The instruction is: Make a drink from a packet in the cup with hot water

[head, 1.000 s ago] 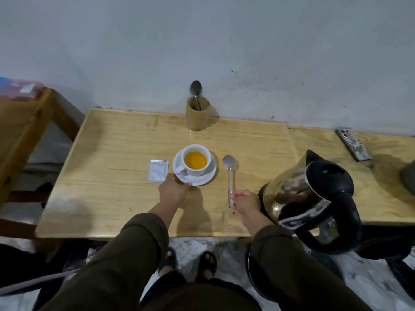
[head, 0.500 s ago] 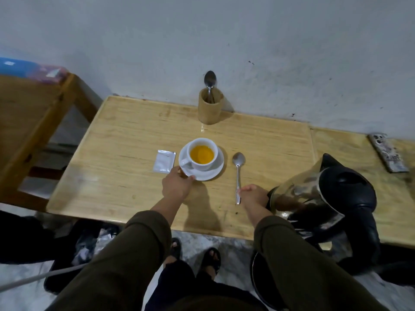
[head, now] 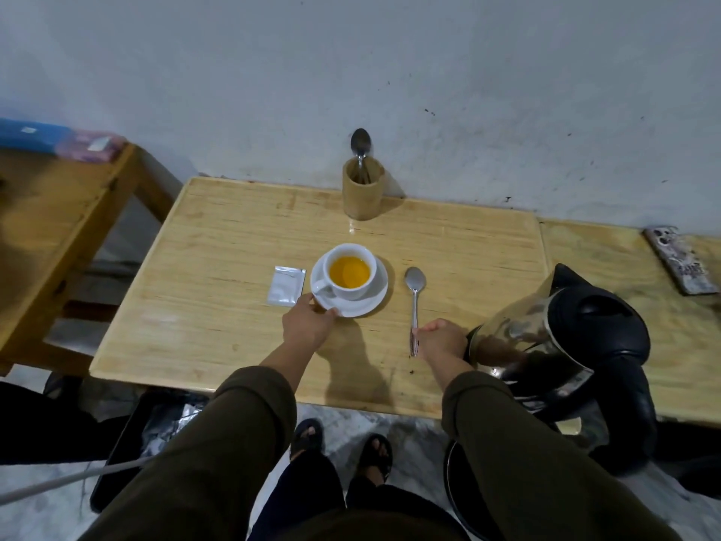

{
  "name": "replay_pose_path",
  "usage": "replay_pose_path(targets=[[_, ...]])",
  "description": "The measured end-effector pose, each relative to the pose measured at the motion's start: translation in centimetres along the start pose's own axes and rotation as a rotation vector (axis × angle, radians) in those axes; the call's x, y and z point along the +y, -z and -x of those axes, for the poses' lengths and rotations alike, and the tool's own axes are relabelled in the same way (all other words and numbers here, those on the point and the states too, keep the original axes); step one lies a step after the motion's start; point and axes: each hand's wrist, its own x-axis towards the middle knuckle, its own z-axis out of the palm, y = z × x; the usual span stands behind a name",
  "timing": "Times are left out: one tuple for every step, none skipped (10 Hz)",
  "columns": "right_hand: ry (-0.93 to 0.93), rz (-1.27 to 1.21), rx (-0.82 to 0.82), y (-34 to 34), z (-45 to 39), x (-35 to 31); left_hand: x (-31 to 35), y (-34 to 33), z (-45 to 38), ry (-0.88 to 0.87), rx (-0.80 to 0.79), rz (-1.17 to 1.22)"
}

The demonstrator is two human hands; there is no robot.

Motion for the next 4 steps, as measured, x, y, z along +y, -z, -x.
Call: replay_pose_path(targets=[[0.031, 0.009, 0.012, 0.2, 0.1, -0.1, 0.1, 0.4, 0.1, 0.004, -0.035, 0.010], [0.087, -0.018, 0.003, 0.4, 1.4, -0.8, -0.6, 0.8, 0.4, 0.012, -0.072, 0.094], [0.195, -0.114, -0.016, 0.5, 3.1, -1.2, -1.9, 1.6, 1.2, -0.035, -0.056, 0.171], [0.241, -0.246, -0.110, 1.1, 6.6, 0.6, -4.7, 2.5, 4.0, -0.064, 0.003, 0.254]])
